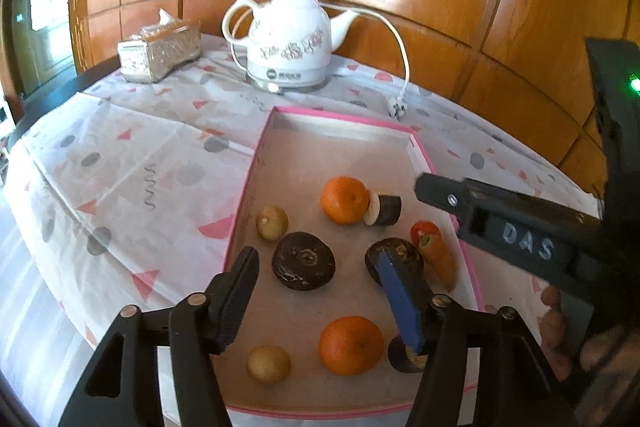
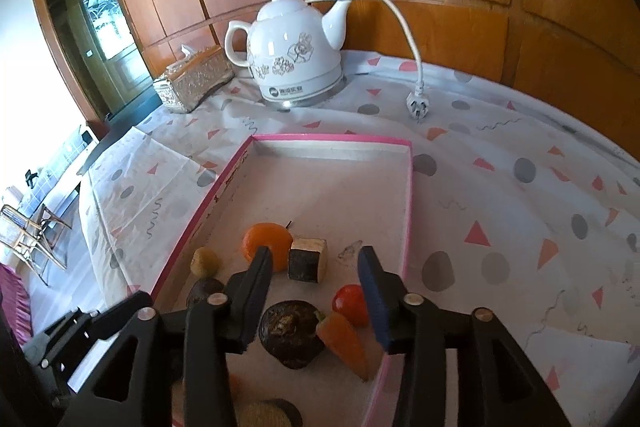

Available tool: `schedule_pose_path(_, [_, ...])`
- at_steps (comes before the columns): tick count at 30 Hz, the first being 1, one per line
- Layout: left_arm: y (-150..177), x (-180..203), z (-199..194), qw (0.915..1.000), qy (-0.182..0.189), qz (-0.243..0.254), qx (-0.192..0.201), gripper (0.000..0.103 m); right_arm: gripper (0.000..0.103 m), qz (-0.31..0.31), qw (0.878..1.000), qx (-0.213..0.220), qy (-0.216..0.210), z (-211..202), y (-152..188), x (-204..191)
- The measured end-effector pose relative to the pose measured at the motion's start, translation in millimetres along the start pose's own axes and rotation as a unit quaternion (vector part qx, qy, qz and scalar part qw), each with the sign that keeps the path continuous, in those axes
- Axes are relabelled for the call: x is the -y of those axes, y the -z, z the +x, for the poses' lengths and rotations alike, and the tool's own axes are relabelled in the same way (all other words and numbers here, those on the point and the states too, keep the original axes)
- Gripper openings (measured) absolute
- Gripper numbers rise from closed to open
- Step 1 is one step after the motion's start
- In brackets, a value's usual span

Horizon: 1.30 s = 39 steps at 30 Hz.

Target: Organize fruits

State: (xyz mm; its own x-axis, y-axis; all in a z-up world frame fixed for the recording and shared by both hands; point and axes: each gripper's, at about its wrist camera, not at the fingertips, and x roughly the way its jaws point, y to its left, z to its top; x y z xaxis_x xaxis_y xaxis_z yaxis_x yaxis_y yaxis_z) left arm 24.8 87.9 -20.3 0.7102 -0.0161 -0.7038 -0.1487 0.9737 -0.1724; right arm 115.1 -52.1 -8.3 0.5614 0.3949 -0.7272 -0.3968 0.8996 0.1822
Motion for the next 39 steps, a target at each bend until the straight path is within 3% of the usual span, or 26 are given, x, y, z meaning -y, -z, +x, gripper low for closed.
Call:
schedule_pose_path(4, [-0.3, 2.5, -11.4, 0.9997, -0.01, 0.004, 0.021, 0.077, 0.053, -0.008, 0.999, 0.021, 0.024, -16.2, 8.4, -2.6])
schedule_pose_path(7, [2.9, 7.8, -16.4, 0.999, -0.029, 0.02, 0.027, 0.092, 0.056, -0.007, 0.998, 0.037, 0.042, -29.6, 18.1, -1.9])
schedule_pose_path(15, [7.7, 7.0, -32.2, 0.9985, -0.022, 0.014, 0.048, 0.103, 0.057, 0.027, 0.995, 0.067, 0.071, -59.3, 40.6, 11.7])
schedule_pose_path(25, [9.8, 11.9, -49.4, 0.9974, -0.03, 0.014, 0.064, 0.103, 0.057, 0.021, 0.993, 0.061, 0.102, -64.9, 63.7, 13.9])
schedule_pose_path(39, [10.9, 11.2, -56.6, 0.9942, -0.069, 0.012, 0.081, 0.103, 0.057, -0.006, 0.993, 0.054, 0.104, -62.6, 70.8, -5.5])
